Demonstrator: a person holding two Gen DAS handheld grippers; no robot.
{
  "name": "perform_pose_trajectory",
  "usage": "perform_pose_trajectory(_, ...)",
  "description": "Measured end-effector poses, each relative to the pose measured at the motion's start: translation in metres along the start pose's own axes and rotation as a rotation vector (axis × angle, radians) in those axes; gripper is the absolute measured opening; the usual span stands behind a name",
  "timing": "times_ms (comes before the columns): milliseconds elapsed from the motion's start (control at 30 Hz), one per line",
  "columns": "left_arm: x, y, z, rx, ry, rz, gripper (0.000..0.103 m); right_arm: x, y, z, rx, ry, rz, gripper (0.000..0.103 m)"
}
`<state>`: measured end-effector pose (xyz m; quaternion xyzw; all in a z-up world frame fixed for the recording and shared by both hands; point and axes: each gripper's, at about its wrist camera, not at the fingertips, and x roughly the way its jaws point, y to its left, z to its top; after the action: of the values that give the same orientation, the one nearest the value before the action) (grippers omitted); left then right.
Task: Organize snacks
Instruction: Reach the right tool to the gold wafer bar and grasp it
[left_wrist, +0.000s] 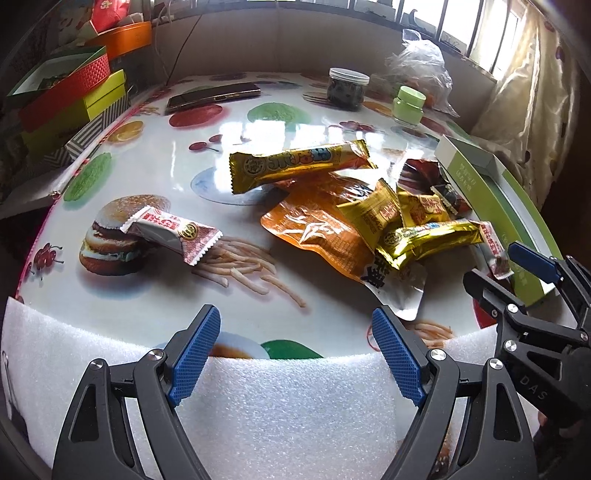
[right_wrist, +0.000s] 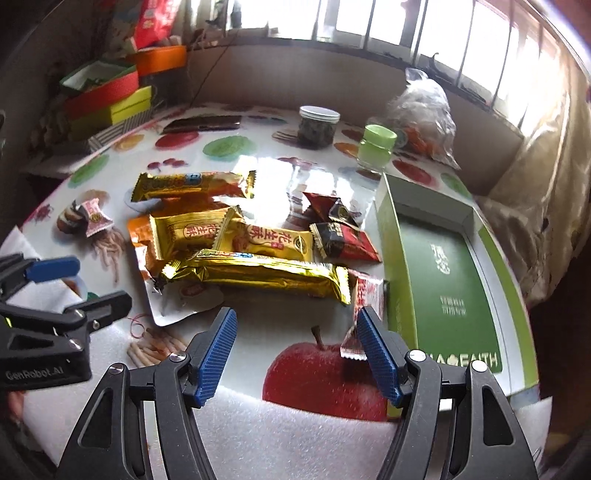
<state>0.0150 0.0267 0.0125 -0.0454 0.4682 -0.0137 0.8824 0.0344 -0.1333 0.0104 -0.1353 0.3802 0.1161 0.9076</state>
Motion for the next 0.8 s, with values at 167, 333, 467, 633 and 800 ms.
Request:
perform_pose_trajectory(167, -0.003, 0.014, 0.014, -0.009, -0.012, 0.011, 0.085, 0.014, 0.005, 0.014, -0.153, 0.021, 0.014, 0.068)
perform_pose_trajectory(333, -0.001, 0.024, 0.031, -0.003, -0.019, 0.019, 0.085, 0.023, 0.005, 0.024, -0.215, 0.033, 0.046, 0.068)
perform_pose_trajectory(467, 0.001, 0.027, 0.047, 0.029, -0.028, 0.024, 0.085, 0.031, 0.009, 0.03, -0.292, 0.053, 0.085, 0.068)
perform_pose_trajectory(633, 0.005, 0.028, 0.066, 0.06, -0.037, 0.01, 0.085, 0.042, 0.006, 0.032, -0.287, 0.094, 0.13, 0.068)
perform_pose_trajectory(800, 0.012, 0.021, 0.083, 0.133, -0.043, 0.003, 0.085, 0.038, 0.0, 0.032, -0.235, 0.084, 0.162, 0.055)
